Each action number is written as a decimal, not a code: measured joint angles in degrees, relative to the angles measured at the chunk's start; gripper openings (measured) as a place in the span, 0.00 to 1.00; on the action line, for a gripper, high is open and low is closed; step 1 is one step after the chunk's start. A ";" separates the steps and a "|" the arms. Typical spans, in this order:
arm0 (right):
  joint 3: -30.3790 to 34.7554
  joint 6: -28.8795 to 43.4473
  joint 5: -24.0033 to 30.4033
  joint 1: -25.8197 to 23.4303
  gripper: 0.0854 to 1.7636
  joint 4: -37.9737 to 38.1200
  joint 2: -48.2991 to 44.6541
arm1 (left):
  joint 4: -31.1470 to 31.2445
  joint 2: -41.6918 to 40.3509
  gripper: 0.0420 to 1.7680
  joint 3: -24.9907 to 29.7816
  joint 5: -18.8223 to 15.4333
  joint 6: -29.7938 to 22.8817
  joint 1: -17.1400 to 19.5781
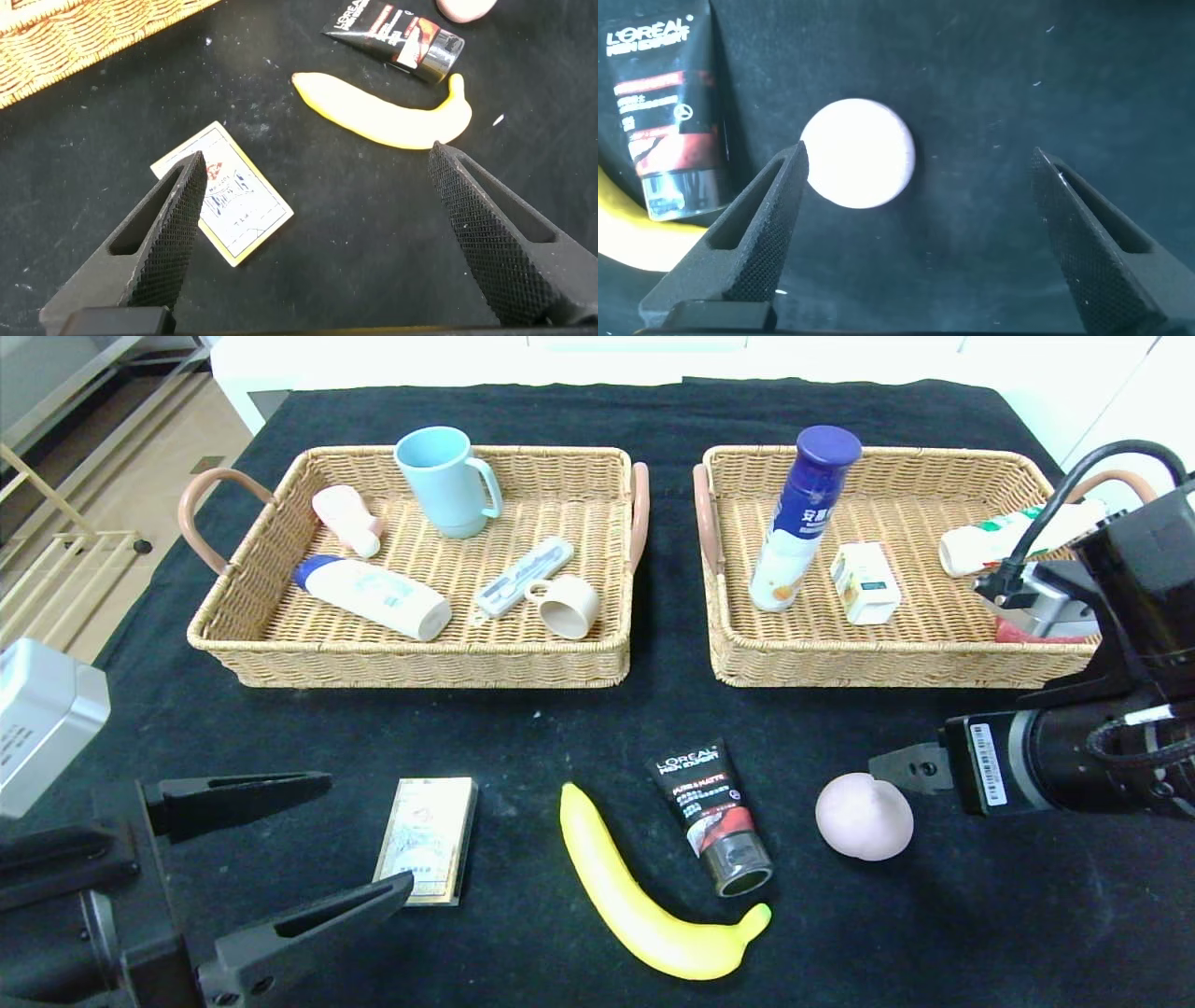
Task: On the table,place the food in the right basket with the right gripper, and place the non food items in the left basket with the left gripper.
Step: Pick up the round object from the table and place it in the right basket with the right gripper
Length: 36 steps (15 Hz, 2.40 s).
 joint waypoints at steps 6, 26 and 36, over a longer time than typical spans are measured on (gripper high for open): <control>-1.12 4.30 1.97 2.01 0.96 -0.34 4.47 | 0.00 -0.13 0.97 0.00 0.00 -0.02 0.00; -1.62 6.91 0.79 2.13 0.92 -0.11 12.63 | 0.00 -0.22 0.97 -0.06 0.00 0.04 0.00; -1.54 7.25 0.79 1.96 0.07 -0.15 14.01 | 0.00 -0.07 0.97 0.00 0.00 0.06 0.02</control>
